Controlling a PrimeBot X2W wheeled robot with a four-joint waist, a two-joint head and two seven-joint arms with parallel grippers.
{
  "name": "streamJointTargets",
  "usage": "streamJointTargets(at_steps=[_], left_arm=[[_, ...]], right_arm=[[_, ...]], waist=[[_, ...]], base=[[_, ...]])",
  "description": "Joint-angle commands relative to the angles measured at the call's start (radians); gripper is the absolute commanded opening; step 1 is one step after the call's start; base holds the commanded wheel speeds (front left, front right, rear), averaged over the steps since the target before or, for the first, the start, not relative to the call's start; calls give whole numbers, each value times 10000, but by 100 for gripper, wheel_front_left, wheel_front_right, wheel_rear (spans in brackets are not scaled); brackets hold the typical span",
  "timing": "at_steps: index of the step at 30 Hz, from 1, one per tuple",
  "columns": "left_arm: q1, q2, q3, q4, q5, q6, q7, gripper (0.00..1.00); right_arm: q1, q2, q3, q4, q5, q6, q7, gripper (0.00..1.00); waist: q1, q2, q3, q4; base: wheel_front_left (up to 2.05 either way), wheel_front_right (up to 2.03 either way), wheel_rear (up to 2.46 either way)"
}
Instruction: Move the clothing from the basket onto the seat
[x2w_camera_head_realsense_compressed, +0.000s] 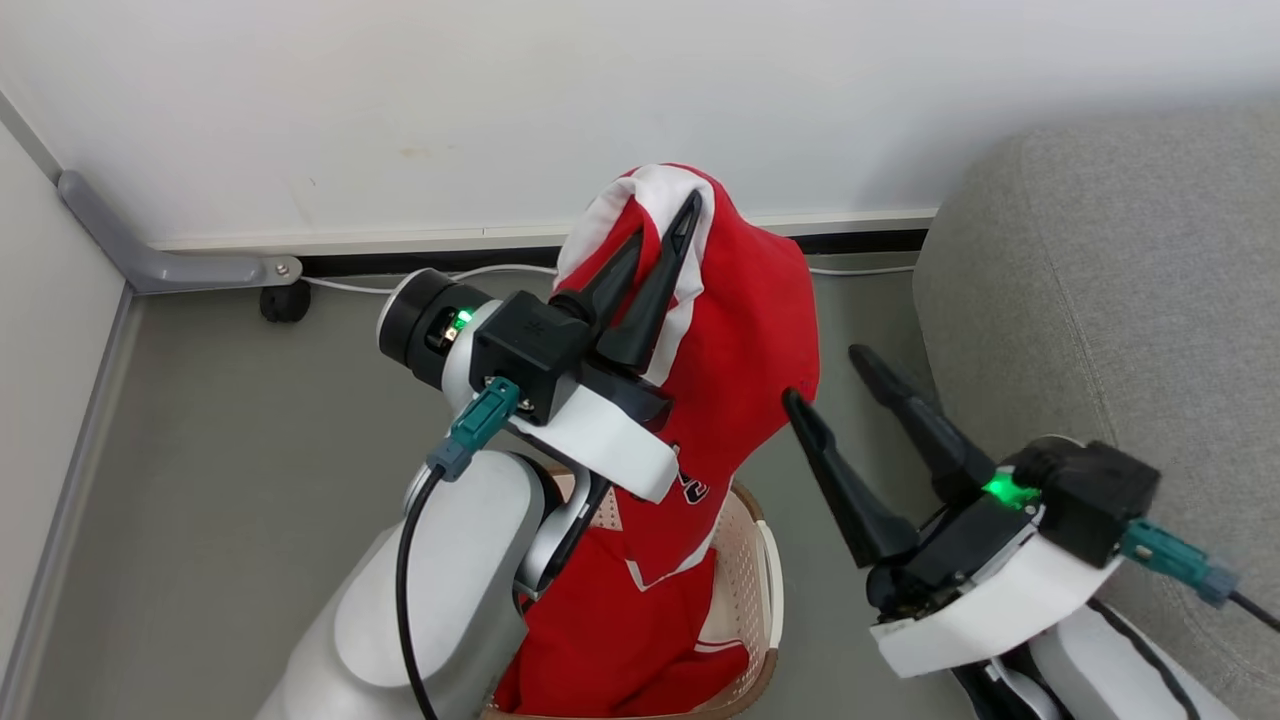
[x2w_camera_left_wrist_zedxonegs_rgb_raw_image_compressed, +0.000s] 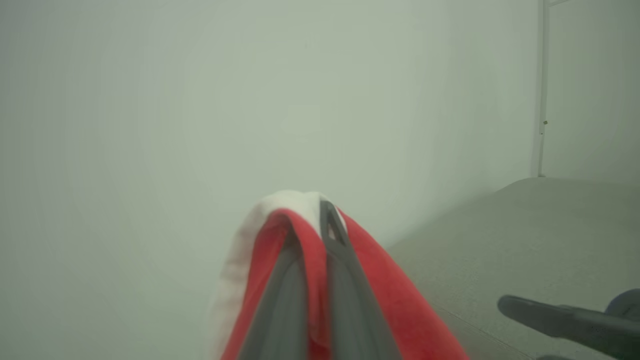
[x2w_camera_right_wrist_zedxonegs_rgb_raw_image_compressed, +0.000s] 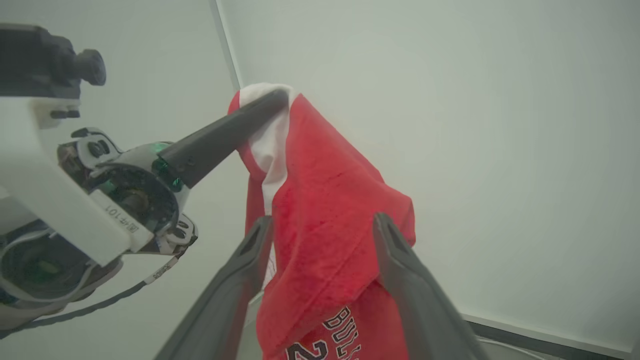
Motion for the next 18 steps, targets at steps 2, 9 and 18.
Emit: streamJointTargets(at_steps=[2,9,18], left_arm=[[-589,83,192,-186,-119,69,-75,0],[-696,49,-37,-134,-249,93,-155,0],[-758,27,-308,-99,-390,173,-259,0]], right_arm=[[-308,-163,567,239,178,42,-59,100],[-683,-120,1293,1688,577,42,-59,100],[-1416,91,2059,2072,960,42,-59,100]], waist=[[0,0,-9,66],[0,0,-40,245],[0,0,-12,539]], base=[[0,0,0],[0,0,0],[0,0,0]])
